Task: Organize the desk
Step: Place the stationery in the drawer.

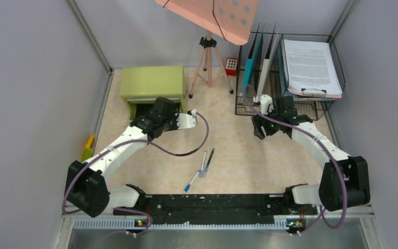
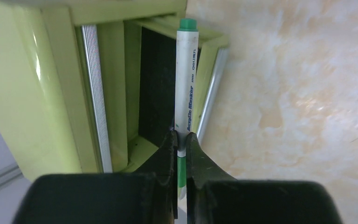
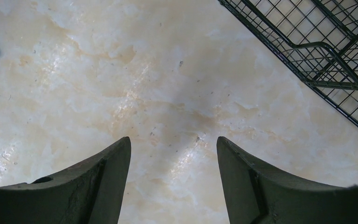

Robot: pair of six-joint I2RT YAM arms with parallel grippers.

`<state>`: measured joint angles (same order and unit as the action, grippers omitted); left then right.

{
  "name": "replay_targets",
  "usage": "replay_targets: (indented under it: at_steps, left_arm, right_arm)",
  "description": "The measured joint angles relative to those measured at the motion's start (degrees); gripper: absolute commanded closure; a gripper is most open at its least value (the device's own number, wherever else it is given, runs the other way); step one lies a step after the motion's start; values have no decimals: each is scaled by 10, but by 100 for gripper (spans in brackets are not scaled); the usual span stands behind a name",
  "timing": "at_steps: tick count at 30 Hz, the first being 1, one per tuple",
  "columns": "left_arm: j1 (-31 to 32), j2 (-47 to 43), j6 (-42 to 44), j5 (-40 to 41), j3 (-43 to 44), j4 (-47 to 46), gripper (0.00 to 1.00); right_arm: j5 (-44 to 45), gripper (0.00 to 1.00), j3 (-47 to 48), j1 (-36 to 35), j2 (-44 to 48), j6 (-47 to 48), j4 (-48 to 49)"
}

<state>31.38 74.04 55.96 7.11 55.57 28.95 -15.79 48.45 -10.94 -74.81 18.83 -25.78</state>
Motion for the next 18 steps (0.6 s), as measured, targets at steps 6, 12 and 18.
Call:
replay_targets:
  at_steps: [6,12,18]
  left_arm:
    - [-111,8,99,-40,-18,-12,100]
    - [-176,67,144,-79,-16,-45,100]
    - [-187,123,168,-88,-8,-89,91]
  right_arm:
    - [-2,33,0,0,0,0,-4]
    - [-2,33,0,0,0,0,-4]
    - [-1,33,0,0,0,0,-4]
